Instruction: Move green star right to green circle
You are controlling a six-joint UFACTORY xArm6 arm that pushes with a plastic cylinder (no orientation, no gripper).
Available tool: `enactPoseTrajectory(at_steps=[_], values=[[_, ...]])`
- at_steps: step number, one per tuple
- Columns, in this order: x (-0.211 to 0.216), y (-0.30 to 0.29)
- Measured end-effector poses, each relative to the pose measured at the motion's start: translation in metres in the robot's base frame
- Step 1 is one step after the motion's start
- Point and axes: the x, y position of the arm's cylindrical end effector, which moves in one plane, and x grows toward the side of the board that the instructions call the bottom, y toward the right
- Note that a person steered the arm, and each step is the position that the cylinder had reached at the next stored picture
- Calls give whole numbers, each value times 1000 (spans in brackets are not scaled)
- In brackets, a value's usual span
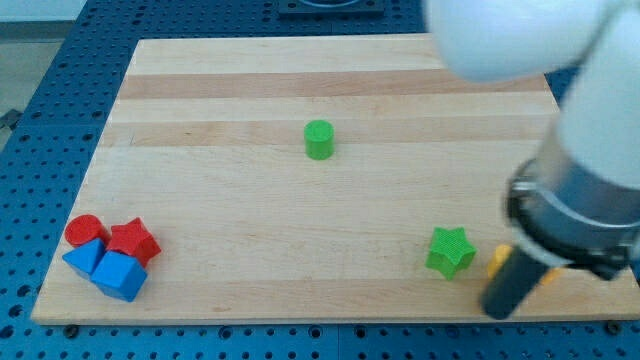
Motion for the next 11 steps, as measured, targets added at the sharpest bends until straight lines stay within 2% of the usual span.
enactPoseTrajectory(at_steps=[2,5,9,11], values=[[-36,-12],[-114,-87],[-111,-51],[-163,-53]])
